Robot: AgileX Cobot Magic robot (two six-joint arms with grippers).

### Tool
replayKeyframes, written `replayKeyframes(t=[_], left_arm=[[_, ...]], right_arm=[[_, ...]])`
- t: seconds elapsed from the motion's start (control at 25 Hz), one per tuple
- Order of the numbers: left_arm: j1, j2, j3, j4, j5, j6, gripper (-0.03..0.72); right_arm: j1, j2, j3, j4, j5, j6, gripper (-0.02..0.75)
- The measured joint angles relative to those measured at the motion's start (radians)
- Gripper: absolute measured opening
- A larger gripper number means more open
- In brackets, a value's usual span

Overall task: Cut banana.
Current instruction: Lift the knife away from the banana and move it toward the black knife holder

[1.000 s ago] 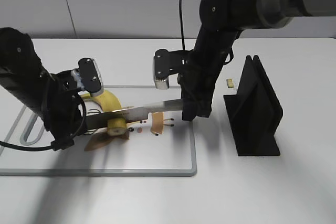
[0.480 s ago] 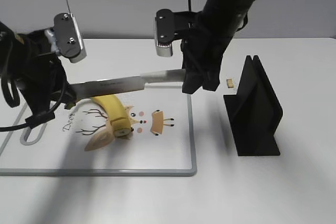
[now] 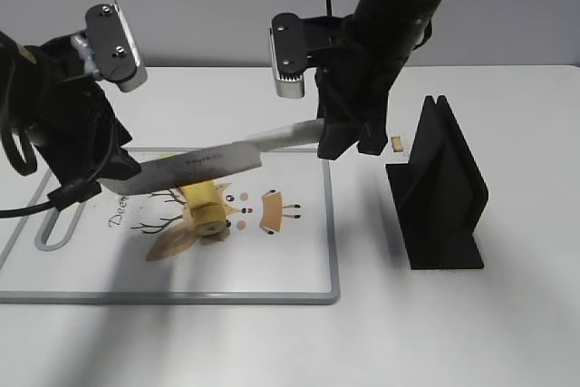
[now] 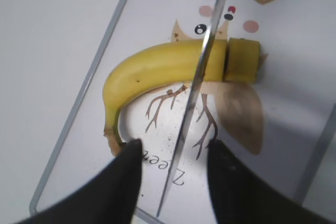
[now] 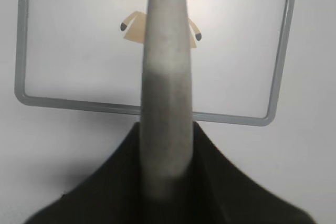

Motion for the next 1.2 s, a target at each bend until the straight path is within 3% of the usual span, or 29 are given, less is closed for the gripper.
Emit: replayKeyframes(t=[0.08, 0.2, 0.52, 0.84, 1.2], left_arm=[[0.0, -0.002, 0.0, -0.005, -0.001, -0.004, 0.533], [0.0, -0.019, 0.0, -0.007, -0.007, -0.005, 0.62], [0.0, -0.128, 0.0, -0.006, -0.015, -0.063, 0.64], [0.047, -0.323, -0.037, 0.202, 0.037, -0.511, 0.636], [0.151, -0.349, -0.217, 0.432, 0.393, -0.97, 0.61]], right_arm=[[0.0, 0.001, 0.0, -0.002, 0.001, -0.001, 0.173], [0.0, 0.001, 0.0, -0.001, 0.001, -0.001, 0.173], [0.0, -0.045, 0.0, 0.016, 0.023, 0.007, 0.172], [0.0, -0.173, 0.0, 0.016, 0.052, 0.276, 0.172], [0.0, -0.257, 0.0, -0.003, 0.087, 0.719, 0.172]])
